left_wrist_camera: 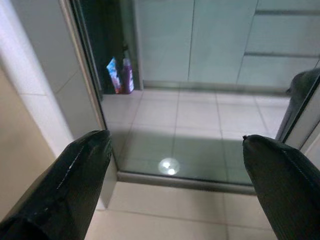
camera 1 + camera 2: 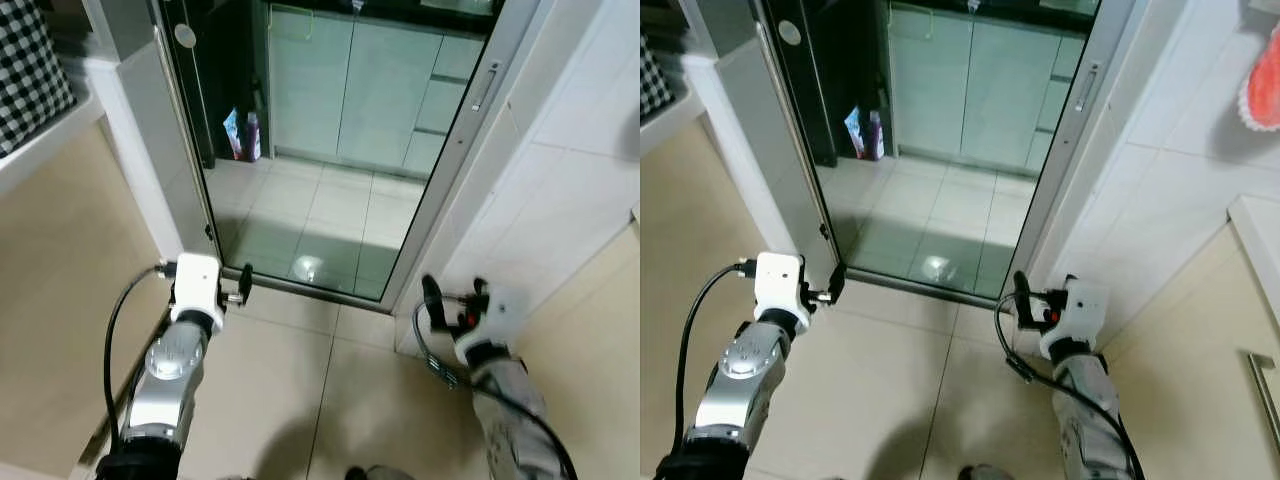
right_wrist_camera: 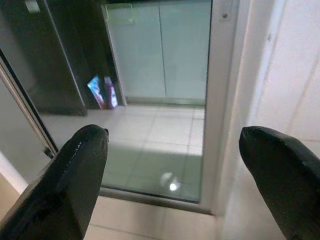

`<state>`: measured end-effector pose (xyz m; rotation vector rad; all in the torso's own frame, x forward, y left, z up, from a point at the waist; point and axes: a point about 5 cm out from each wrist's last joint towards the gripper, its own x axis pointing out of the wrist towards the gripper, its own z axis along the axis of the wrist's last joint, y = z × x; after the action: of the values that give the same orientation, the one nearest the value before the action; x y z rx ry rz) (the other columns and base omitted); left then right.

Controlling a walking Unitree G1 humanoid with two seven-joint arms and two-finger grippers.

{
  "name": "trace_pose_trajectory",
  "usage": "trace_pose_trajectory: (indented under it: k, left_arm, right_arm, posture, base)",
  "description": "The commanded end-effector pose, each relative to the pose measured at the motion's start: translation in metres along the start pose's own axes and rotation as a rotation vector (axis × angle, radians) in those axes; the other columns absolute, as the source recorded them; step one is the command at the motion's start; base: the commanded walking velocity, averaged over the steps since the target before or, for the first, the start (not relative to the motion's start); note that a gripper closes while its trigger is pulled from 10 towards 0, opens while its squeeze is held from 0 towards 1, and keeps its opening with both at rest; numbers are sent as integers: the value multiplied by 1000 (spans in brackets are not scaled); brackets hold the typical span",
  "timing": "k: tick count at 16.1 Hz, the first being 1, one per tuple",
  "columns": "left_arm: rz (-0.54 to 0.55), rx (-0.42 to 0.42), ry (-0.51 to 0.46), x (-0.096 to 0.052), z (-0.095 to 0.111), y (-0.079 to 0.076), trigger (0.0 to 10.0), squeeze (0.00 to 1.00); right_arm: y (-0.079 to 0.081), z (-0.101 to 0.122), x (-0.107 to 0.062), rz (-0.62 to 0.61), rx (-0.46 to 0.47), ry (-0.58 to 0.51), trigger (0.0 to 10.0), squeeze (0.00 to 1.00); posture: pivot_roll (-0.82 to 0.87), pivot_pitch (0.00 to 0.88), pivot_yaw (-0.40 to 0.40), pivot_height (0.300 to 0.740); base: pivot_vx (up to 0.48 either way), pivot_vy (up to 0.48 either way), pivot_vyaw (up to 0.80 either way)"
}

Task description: Kitchen organization

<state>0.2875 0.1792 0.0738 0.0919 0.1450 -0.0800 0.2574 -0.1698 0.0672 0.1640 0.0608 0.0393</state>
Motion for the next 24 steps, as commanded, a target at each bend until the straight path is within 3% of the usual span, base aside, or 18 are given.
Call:
trace_pose_trajectory:
  k: [1, 3, 5, 7, 8, 9, 10, 11, 12, 14, 17, 18, 20, 24]
  left_arm:
    - [-29, -28, -35, 5, 16, -6, 10000, 0]
    - [-71, 25, -107, 11, 35, -12, 10000, 0]
    - [15, -12, -156, 13, 55, 1, 10000, 0]
    - [78, -36, -115, 16, 67, 11, 10000, 0]
    - [88, 61, -139, 19, 79, 10, 10000, 0]
    - [79, 151, -160, 19, 77, 5, 10000, 0]
    - [87, 181, -153, 18, 70, 3, 10000, 0]
    - [136, 159, -97, 13, 50, 2, 10000, 0]
    - [163, 151, -77, 10, 43, 2, 10000, 0]
    - [158, 163, 34, -4, 7, 0, 10000, 0]
    - [173, 216, 148, -27, -40, 7, 10000, 0]
    - [223, 231, 211, -41, -58, 17, 10000, 0]
    - [201, 172, 239, -46, -64, 19, 10000, 0]
    - [179, 166, 205, -37, -56, 17, 10000, 0]
  right_arm:
    - [3, 14, 8, -11, 24, -31, 10000, 0]
    - [10, 40, 19, -15, 31, -127, 10000, 0]
    - [10, 70, 24, -33, -37, -228, 10000, 0]
    - [8, 88, 23, -43, -28, -260, 10000, 0]
    - [15, 97, 22, -2, -39, -274, 10000, 0]
    - [22, 91, 22, 50, -84, -251, 10000, 0]
    - [25, 82, 22, 71, -113, -221, 10000, 0]
    - [27, 61, 19, 97, -142, -135, 10000, 0]
    - [28, 54, 17, 109, -149, -108, 10000, 0]
    - [31, 16, 7, 158, -121, 60, 10000, 0]
    - [20, -47, -13, 145, -159, 332, 10000, 0]
    - [9, -65, -24, 59, -170, 398, 10000, 0]
    - [8, -66, -26, 30, -119, 393, 10000, 0]
    - [8, -64, -18, 36, -137, 371, 10000, 0]
  posture:
    - [-5, 20, -46, 740]
    - [0, 32, -44, 740]
    - [-1, 38, -41, 740]
    - [-2, 46, -42, 740]
    - [0, 41, -45, 740]
    - [1, 42, -46, 740]
    - [4, 41, -48, 740]
    - [7, 41, -53, 740]
    - [12, 38, -58, 740]
    - [20, 36, -74, 740]
    - [33, 43, -89, 740]
    - [40, 49, -93, 740]
    - [45, 51, -93, 740]
    - [42, 61, -88, 740]
  base:
    - [0, 0, -456]
    - [0, 0, -781]
    - [0, 0, -400]
    - [0, 0, 0]
    - [0, 0, -800]
    - [0, 0, -800]
    - [0, 0, -800]
    - [0, 0, -800]
    - [0, 0, -800]
    - [0, 0, -400]
    - [0, 0, 0]
    - [0, 0, 0]
    - [0, 0, 0]
    - [0, 0, 0]
